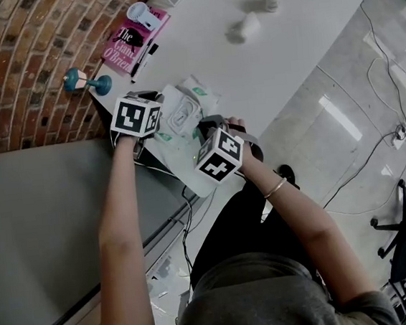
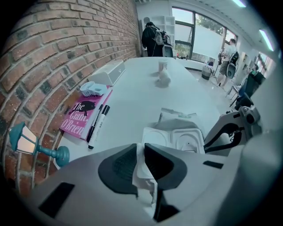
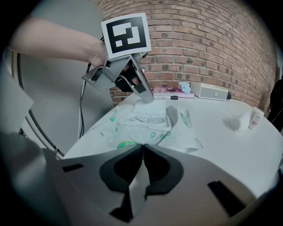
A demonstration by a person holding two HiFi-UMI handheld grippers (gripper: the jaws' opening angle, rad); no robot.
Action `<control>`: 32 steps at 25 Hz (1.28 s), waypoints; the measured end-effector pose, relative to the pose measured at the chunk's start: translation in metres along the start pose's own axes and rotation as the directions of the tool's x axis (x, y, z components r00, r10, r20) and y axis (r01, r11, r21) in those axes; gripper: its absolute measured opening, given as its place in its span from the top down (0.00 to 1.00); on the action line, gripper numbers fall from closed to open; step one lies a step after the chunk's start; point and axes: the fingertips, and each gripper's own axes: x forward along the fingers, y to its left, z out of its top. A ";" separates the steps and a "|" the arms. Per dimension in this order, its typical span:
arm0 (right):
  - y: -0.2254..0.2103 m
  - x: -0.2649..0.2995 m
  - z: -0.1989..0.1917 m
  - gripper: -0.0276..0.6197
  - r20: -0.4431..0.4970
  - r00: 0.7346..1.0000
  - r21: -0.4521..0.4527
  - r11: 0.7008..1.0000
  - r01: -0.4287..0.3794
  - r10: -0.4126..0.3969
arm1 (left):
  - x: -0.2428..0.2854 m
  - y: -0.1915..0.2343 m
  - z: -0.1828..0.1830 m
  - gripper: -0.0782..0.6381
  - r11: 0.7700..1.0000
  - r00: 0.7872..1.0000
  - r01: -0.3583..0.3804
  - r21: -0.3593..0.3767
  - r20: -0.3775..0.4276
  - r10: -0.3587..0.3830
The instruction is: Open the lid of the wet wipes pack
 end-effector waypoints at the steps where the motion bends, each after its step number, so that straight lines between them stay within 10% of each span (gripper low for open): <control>1: -0.001 0.000 0.000 0.92 0.000 1.000 -0.001 1.000 0.002 -0.002 | 0.002 0.000 0.000 0.82 1.000 1.000 0.005 -0.004 -0.002 -0.005; 18: -0.001 -0.001 -0.001 0.92 -0.004 1.000 0.006 1.000 -0.007 0.007 | 0.015 0.003 -0.006 0.82 0.999 1.000 -0.019 -0.051 -0.006 0.019; 32: -0.001 -0.008 0.001 0.92 0.043 0.998 0.033 0.999 -0.040 0.038 | -0.036 0.012 0.000 0.82 0.958 0.955 -0.191 -0.216 0.183 0.232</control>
